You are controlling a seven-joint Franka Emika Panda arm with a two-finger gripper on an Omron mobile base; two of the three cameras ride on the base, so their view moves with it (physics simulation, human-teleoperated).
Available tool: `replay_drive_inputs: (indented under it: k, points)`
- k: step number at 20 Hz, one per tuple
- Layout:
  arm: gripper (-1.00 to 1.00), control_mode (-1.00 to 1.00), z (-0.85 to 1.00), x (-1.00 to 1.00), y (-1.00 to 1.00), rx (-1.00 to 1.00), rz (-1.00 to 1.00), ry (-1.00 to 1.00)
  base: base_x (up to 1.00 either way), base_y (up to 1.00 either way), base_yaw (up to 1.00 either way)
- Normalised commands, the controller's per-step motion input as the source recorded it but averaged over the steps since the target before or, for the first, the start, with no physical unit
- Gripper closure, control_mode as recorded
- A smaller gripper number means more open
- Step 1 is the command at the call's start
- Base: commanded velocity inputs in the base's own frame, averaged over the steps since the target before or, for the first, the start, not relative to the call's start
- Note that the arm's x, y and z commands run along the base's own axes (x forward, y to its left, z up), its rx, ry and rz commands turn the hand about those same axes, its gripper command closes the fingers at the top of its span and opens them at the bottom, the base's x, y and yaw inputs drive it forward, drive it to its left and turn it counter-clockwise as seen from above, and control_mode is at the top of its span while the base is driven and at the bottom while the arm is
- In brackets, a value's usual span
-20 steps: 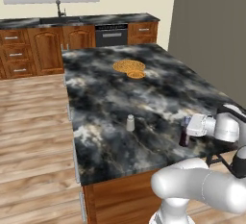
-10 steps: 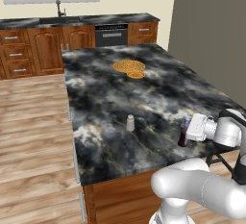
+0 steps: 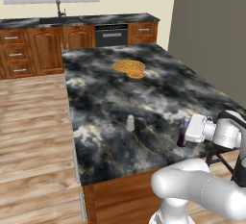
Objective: Move the condiment bottle and shaker from the cabinet to the dining counter.
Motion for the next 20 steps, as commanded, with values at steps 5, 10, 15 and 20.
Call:
replay_drive_inputs:
  k: [5,10,15,20]
  points:
    - [-1.0,-1.0,-0.03,0.0,0.0,0.0,0.0,0.02,0.0,0.0,0.0]
    - [-1.0,-1.0,0.0,0.0,0.0,0.0,0.0,0.01,0.0,0.0,0.0]
    - [-1.0,-1.0,0.12,0.0,0.0,0.0,0.0,0.01,0.0,0.0,0.0]
    - [-1.0,-1.0,0.61,-0.11,0.0,0.0,-0.03,0.01,0.0,0.0,0.0]
